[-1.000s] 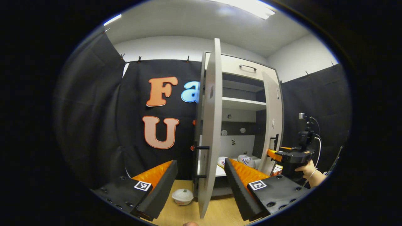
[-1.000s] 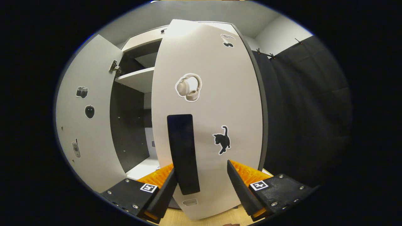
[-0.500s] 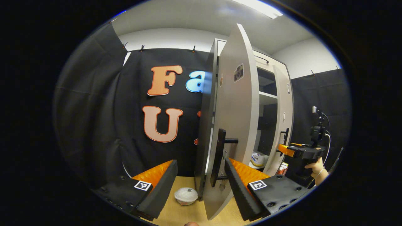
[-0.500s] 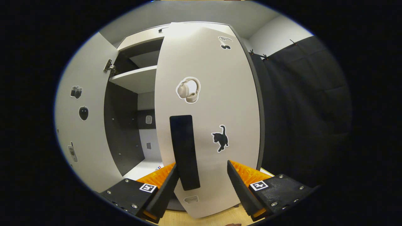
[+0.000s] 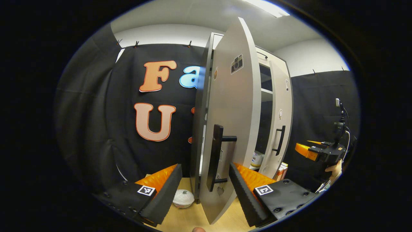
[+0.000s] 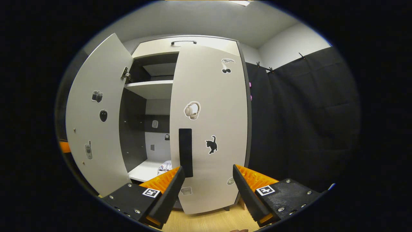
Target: Grab one shoe with the right hand and put it into the shoe cabinet, grab the other shoe with the left hand and put it into the shoe cabinet; then close the right door with the right hand and the left door with the left hand.
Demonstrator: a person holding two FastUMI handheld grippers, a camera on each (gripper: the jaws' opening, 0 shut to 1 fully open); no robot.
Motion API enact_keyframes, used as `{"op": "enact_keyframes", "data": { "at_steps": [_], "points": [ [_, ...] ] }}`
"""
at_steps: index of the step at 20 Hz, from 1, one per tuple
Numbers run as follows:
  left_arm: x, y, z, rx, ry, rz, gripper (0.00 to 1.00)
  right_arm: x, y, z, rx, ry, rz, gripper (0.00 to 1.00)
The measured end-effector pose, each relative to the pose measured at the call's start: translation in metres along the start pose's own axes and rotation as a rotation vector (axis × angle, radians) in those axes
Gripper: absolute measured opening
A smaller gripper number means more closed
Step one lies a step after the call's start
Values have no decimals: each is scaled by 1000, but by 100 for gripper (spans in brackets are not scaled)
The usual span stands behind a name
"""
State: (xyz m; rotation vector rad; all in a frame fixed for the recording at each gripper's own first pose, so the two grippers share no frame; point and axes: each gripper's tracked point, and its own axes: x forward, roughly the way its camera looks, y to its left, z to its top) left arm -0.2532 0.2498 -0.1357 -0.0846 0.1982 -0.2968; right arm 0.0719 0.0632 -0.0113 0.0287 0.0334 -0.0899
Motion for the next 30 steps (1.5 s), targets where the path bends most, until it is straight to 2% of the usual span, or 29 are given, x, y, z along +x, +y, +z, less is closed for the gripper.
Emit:
{"op": "enact_keyframes", "data": {
  "at_steps": [2,3,4,5,6,9,10,11,12,13,14,16,17,20,21,26,27,28,30],
  "points": [
    [7,-17,-3,-8,6,-31,94,-8,-7,8,10,-18,-3,93],
    [10,-26,-3,-6,7,-46,96,-11,-10,11,18,-26,-4,88],
    [14,-34,-4,0,8,-62,96,-14,-13,13,21,-31,-7,97],
    [19,-43,-4,4,6,-72,96,-17,-18,15,21,-35,-12,88],
    [22,-49,-3,11,2,-75,96,-20,-23,16,21,-38,-17,93],
    [35,-69,-5,23,6,-95,96,-30,-39,21,28,-51,-36,93],
    [39,-76,-6,21,10,-105,94,-33,-44,23,29,-56,-43,98],
    [44,-82,-7,19,13,-113,94,-36,-49,23,28,-61,-50,98],
    [50,-91,-8,17,18,-128,94,-38,-53,24,26,-65,-58,93],
    [57,-100,-9,11,23,-142,94,-40,-57,26,25,-70,-63,98],
    [62,-109,-10,5,25,-156,94,-41,-60,27,25,-74,-67,93],
    [75,-126,-12,-2,25,-171,96,-45,-69,29,22,-83,-81,93],
    [84,-132,-11,3,23,-168,99,-46,-74,30,19,-87,-90,93],
    [107,-146,-12,36,15,-135,94,-51,-86,31,20,-90,-110,93],
    [114,-151,-14,34,15,-130,96,-52,-90,31,17,-92,-116,93],
    [143,-159,-28,25,40,-83,98,-63,-107,36,1,-107,-146,93],
    [147,-158,-29,22,42,-73,98,-65,-110,37,-2,-110,-153,88],
    [149,-158,-31,23,44,-64,98,-67,-114,38,-6,-111,-156,93],
    [154,-158,-32,23,43,-48,98,-68,-118,38,-16,-111,-160,93]
  ]
}}
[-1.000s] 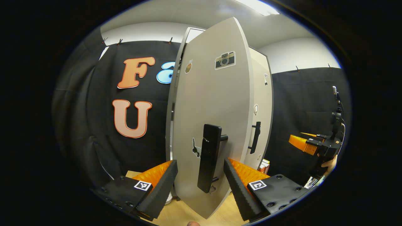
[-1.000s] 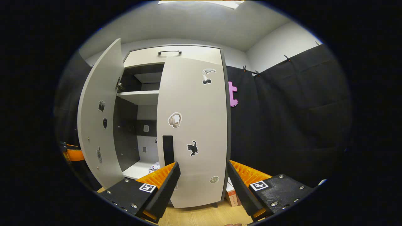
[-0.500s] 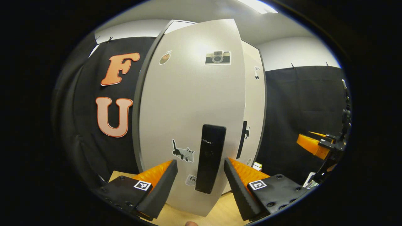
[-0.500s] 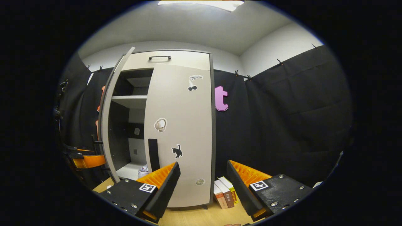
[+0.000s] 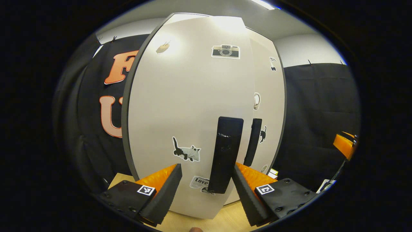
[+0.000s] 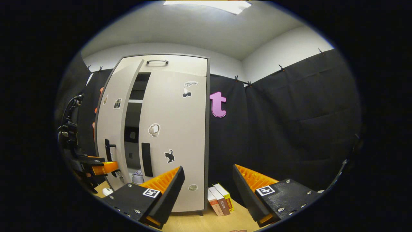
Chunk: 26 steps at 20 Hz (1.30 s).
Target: Grab one shoe with the right hand and put it into the shoe cabinet, grab the other shoe with the left hand and put it into the shoe cabinet; then close the right door with the right hand and the left door with the left hand.
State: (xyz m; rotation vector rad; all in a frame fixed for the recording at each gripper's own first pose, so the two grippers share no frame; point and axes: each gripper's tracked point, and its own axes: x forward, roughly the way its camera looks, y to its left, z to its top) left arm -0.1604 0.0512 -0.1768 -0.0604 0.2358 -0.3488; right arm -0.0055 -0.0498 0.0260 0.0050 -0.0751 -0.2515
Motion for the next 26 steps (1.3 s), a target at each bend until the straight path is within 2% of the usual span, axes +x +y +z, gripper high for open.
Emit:
{"op": "enact_keyframes", "data": {
  "at_steps": [14,15,16,17,18,20,21,22,23,26],
  "points": [
    [41,0,6,75,-4,158,99,15,-14,-17,8,34,44,93],
    [43,0,7,81,-4,166,99,17,-15,-17,9,36,50,97],
    [43,1,7,88,-3,179,99,20,-15,-18,9,39,56,93],
    [44,1,7,94,-1,185,99,22,-14,-18,9,42,63,93],
    [43,-1,6,92,7,179,99,24,-14,-17,11,44,72,97],
    [34,-8,3,62,34,155,99,30,-12,-13,18,46,95,97],
    [24,-12,7,46,30,141,99,33,-11,-11,21,46,106,93],
    [13,-14,14,35,21,130,99,36,-10,-9,25,49,117,97],
    [-1,-13,21,35,15,125,98,40,-8,-7,31,53,132,93],
    [-56,-1,60,48,-55,131,99,48,-2,2,36,51,171,93]
  ]
}}
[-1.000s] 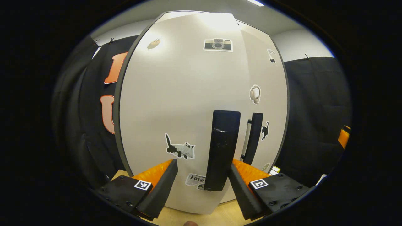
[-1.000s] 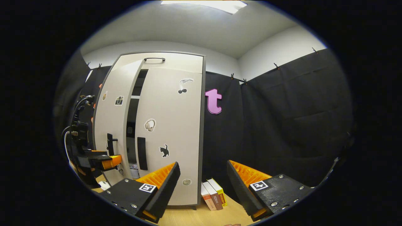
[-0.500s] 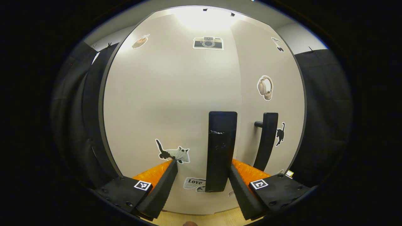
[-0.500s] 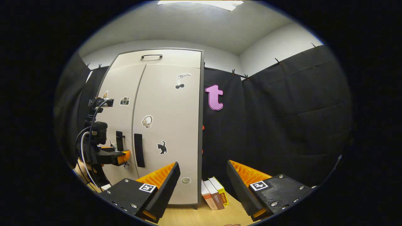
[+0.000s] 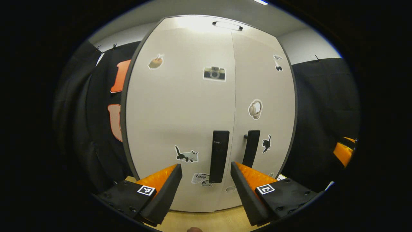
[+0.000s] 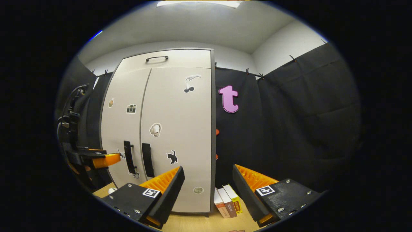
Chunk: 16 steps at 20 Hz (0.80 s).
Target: Grab one shoe with the right hand and put it into the shoe cabinet, grab the other shoe with the left hand and put it into the shoe cabinet; then close the right door with the right hand and the left door with the left hand.
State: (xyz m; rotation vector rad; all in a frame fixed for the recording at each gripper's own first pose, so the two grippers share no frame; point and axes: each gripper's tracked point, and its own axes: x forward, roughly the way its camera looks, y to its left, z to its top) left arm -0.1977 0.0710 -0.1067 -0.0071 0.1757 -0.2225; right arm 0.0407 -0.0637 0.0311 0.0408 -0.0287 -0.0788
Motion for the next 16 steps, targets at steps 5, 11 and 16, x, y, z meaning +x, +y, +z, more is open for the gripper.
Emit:
{"op": "enact_keyframes", "data": {
  "at_steps": [5,11,16],
  "points": [
    [-87,90,57,38,-116,194,98,6,14,16,-1,-25,63,93],
    [-150,169,69,37,-175,382,96,16,36,22,-8,-37,88,93],
    [-160,178,58,6,-152,345,97,13,67,24,-4,-43,109,93]
  ]
}}
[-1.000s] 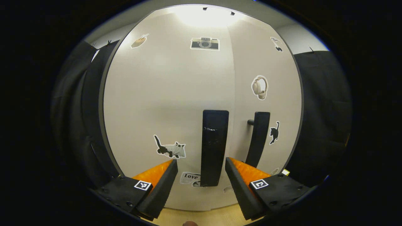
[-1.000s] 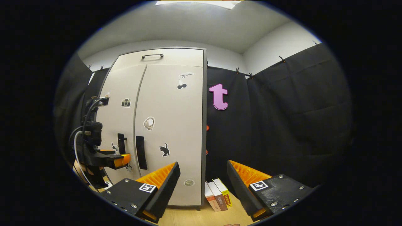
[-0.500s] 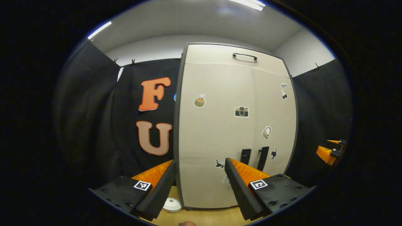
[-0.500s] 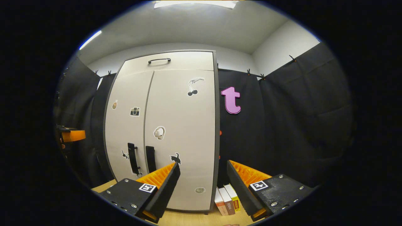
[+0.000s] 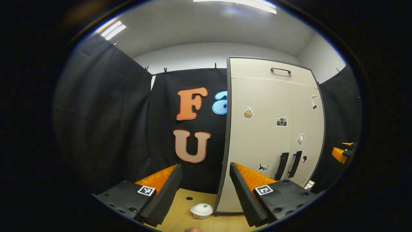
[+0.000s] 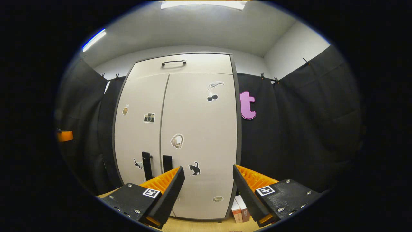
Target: Grab one shoe with the right hand and put it into the shoe cabinet, grab the other shoe with the left hand and put it into the shoe cabinet; then close the right door with the right hand and the left door with the left hand.
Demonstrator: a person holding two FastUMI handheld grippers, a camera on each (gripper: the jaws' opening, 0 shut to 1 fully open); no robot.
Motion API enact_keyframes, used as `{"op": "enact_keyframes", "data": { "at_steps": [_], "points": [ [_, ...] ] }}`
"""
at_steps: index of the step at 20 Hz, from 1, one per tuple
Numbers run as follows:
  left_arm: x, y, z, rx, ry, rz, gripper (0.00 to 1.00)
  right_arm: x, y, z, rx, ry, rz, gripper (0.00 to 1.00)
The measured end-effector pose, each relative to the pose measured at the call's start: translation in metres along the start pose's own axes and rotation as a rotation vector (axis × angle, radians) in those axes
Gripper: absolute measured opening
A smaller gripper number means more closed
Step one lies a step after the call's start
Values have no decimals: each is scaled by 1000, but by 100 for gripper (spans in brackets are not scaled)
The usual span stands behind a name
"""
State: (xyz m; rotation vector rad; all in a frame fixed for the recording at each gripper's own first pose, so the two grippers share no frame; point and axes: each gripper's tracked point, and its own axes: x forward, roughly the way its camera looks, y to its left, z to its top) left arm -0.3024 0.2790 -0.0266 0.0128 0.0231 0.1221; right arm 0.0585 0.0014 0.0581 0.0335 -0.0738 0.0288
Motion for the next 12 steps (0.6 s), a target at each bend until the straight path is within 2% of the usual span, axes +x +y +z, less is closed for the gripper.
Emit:
{"op": "enact_keyframes", "data": {
  "at_steps": [12],
  "points": [
    [4,28,-11,-27,4,-158,96,-44,50,-8,-26,9,-72,93]
  ]
}}
